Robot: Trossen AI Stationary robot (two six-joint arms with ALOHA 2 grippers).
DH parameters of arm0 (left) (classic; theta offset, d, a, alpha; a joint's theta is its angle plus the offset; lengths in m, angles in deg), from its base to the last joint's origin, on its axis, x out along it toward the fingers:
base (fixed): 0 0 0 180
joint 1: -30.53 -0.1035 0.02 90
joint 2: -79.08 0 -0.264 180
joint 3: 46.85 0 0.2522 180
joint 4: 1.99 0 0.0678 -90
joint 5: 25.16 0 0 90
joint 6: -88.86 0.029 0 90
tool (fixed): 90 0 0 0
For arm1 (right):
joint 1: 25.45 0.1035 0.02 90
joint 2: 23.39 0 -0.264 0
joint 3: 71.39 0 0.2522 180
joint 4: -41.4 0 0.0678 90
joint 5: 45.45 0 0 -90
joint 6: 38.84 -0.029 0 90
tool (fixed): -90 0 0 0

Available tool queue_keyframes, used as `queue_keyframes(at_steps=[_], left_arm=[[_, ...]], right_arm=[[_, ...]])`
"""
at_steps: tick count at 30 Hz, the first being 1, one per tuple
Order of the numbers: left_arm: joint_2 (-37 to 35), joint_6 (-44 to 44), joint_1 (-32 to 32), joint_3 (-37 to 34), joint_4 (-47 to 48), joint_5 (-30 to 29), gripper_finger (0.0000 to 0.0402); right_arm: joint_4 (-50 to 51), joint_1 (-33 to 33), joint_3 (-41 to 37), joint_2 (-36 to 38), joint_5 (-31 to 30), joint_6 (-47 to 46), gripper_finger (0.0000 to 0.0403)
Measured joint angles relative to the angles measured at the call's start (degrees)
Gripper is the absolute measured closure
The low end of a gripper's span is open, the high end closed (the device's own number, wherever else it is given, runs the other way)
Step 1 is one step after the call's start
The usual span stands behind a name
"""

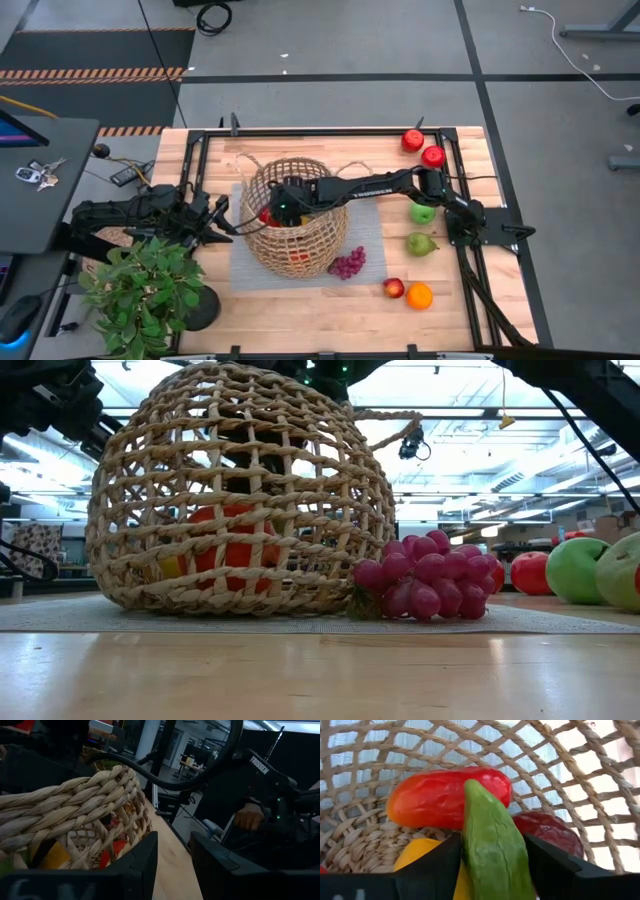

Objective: Build produce basket
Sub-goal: Put the cucumber into the brown basket, then put the red apple into the brown basket

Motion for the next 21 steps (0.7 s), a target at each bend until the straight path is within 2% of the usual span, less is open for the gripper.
queue_keyframes(at_steps=[9, 14, 21], left_arm=[[0.0, 0.0, 0.0, 0.0, 0.0, 0.0, 0.0280], [0.0, 0.0, 0.0, 0.0, 0.0, 0.0, 0.0280], [0.0, 0.0, 0.0, 0.0, 0.0, 0.0, 0.0280]], right_arm=[[1.6, 0.4, 1.2, 0.4, -1.5, 0.6, 0.0104], [8.5, 0.4, 8.6, 0.6, -5.4, 0.4, 0.0080], [21.1, 0.4, 20.1, 1.0, -13.2, -2.9, 0.0081]])
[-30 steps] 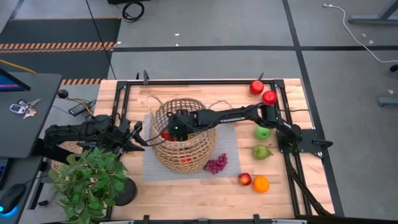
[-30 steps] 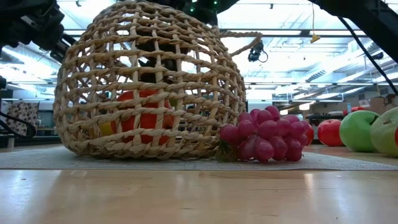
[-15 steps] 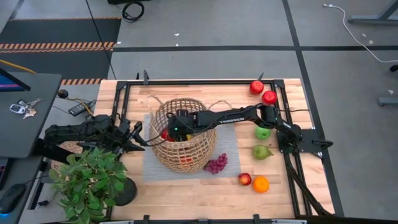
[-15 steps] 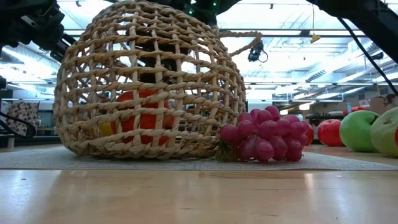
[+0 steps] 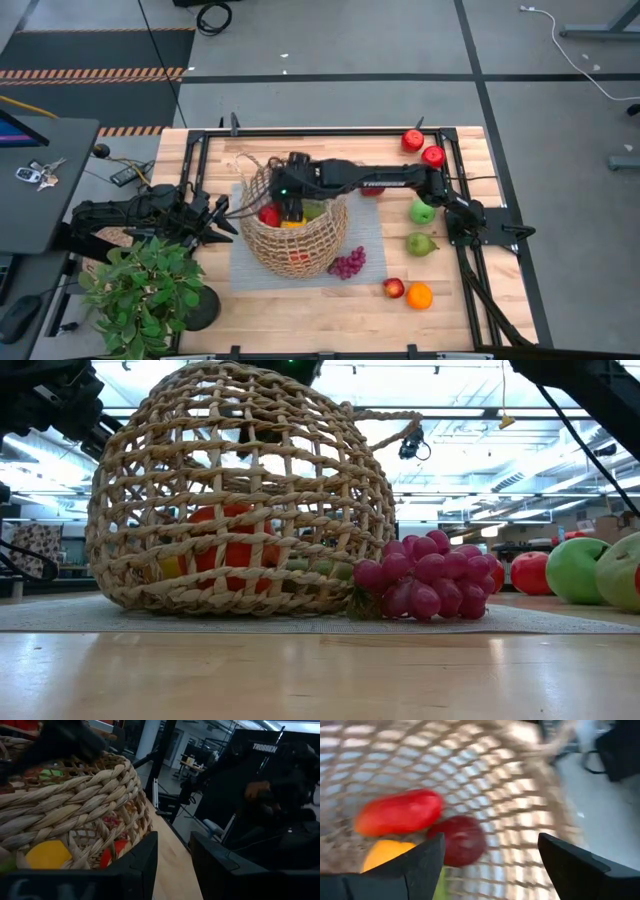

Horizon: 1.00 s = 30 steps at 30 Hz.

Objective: Build produce basket
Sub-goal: Put the red apple into the brown basket

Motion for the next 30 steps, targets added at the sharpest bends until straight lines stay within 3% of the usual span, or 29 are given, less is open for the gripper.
queue_keyframes(at_steps=[7, 17, 24, 30], left_arm=[[0.0, 0.0, 0.0, 0.0, 0.0, 0.0, 0.0280], [0.0, 0.0, 0.0, 0.0, 0.0, 0.0, 0.0280], [0.0, 0.0, 0.0, 0.0, 0.0, 0.0, 0.0280], [0.0, 0.0, 0.0, 0.0, 0.0, 0.0, 0.0280]], right_arm=[[5.3, 0.1, -2.4, 9.1, -10.9, -2.6, 0.0094], [18.3, 4.4, -2.4, 19.2, -11.5, -15.4, 0.0105], [29.8, 13.5, -2.5, 20.6, -13.2, -25.1, 0.0106], [31.5, 21.4, -3.1, 20.6, -11.4, -31.3, 0.0106]])
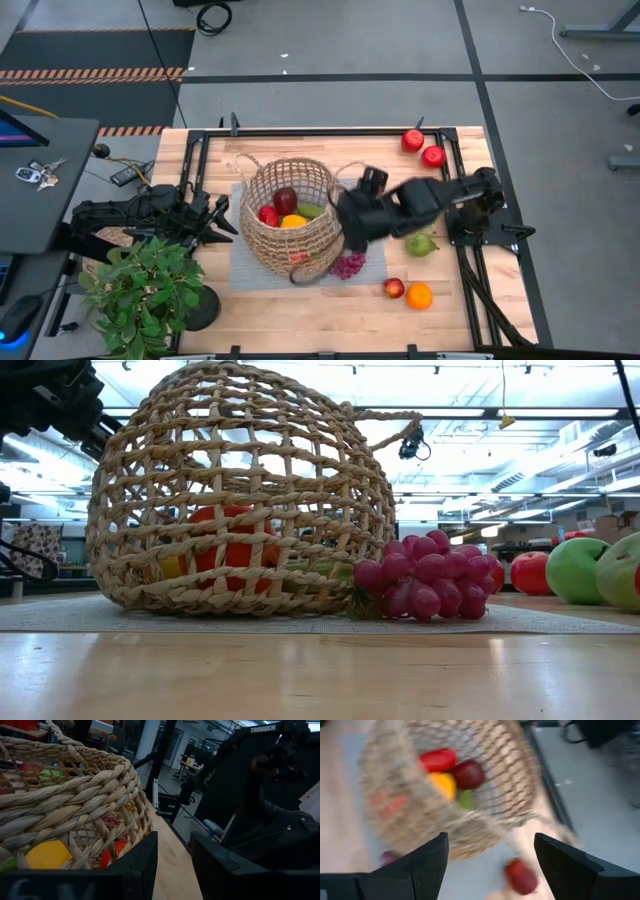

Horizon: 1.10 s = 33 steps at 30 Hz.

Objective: Build produce basket
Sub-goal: Put the red apple into the brown basket

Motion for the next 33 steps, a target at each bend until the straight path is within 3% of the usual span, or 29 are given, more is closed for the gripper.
queue_keyframes(at_steps=[6, 14, 23, 28, 33], left_arm=[[0.0, 0.0, 0.0, 0.0, 0.0, 0.0, 0.0280], [0.0, 0.0, 0.0, 0.0, 0.0, 0.0, 0.0280], [0.0, 0.0, 0.0, 0.0, 0.0, 0.0, 0.0280], [0.0, 0.0, 0.0, 0.0, 0.0, 0.0, 0.0280], [0.0, 0.0, 0.0, 0.0, 0.0, 0.0, 0.0280]], right_arm=[[-0.1, 6.5, -6.5, 0.0, 8.4, -6.3, 0.0106], [-5.9, 13.1, -26.1, -0.1, 13.0, -17.6, 0.0101], [-10.9, 14.2, -39.2, -0.1, 20.9, -26.5, 0.0042], [-13.7, 15.2, -42.6, -0.1, 20.5, -28.6, 0.0007], [-17.9, 19.6, -46.0, 1.8, 13.6, -33.0, 0.0014]])
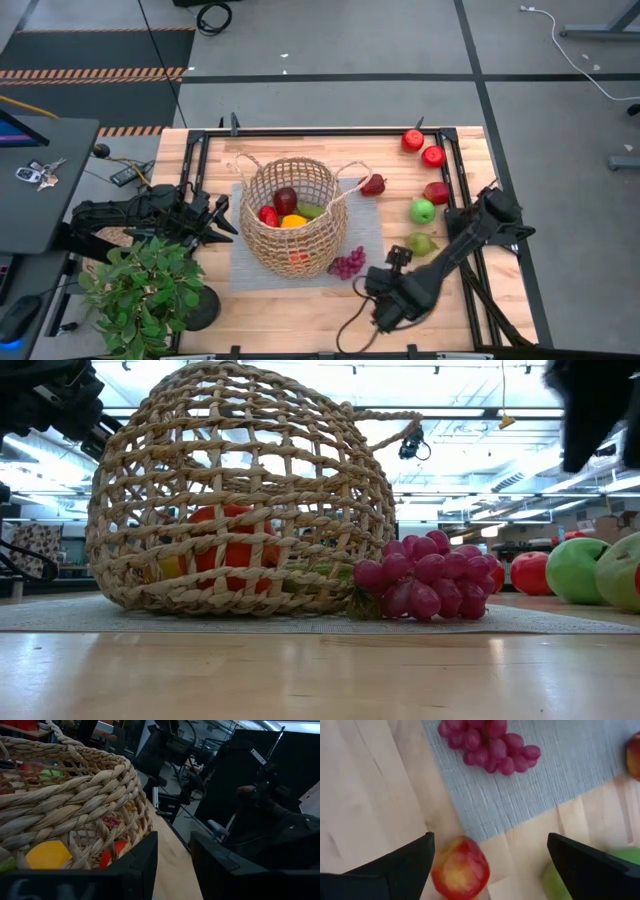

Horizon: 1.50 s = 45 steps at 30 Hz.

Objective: Build produce basket
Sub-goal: Put the red apple into the brown basket

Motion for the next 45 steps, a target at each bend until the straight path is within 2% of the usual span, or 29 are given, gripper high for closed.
queue_keyframes(at_steps=[6, 10, 14, 21, 33, 38, 45], left_arm=[[0.0, 0.0, 0.0, 0.0, 0.0, 0.0, 0.0280], [0.0, 0.0, 0.0, 0.0, 0.0, 0.0, 0.0280], [0.0, 0.0, 0.0, 0.0, 0.0, 0.0, 0.0280], [0.0, 0.0, 0.0, 0.0, 0.0, 0.0, 0.0280], [0.0, 0.0, 0.0, 0.0, 0.0, 0.0, 0.0280], [0.0, 0.0, 0.0, 0.0, 0.0, 0.0, 0.0280], [0.0, 0.0, 0.0, 0.0, 0.0, 0.0, 0.0280]], right_arm=[[-2.6, 4.5, -7.0, 5.9, -1.9, -13.1, 0.0013], [-10.1, 5.4, -13.4, 9.2, -2.1, -17.5, 0.0007], [-18.0, 4.6, -19.2, 10.8, -1.4, -18.0, 0.0004], [-25.5, 3.4, -25.1, 10.4, 1.7, -17.9, 0.0004], [-32.1, 3.3, -31.6, 10.4, 4.7, -19.2, 0.0006], [-32.9, 2.9, -32.9, 10.4, 5.3, -19.9, 0.0028], [-34.0, 1.7, -33.0, 10.4, 5.3, -16.9, 0.0089]])
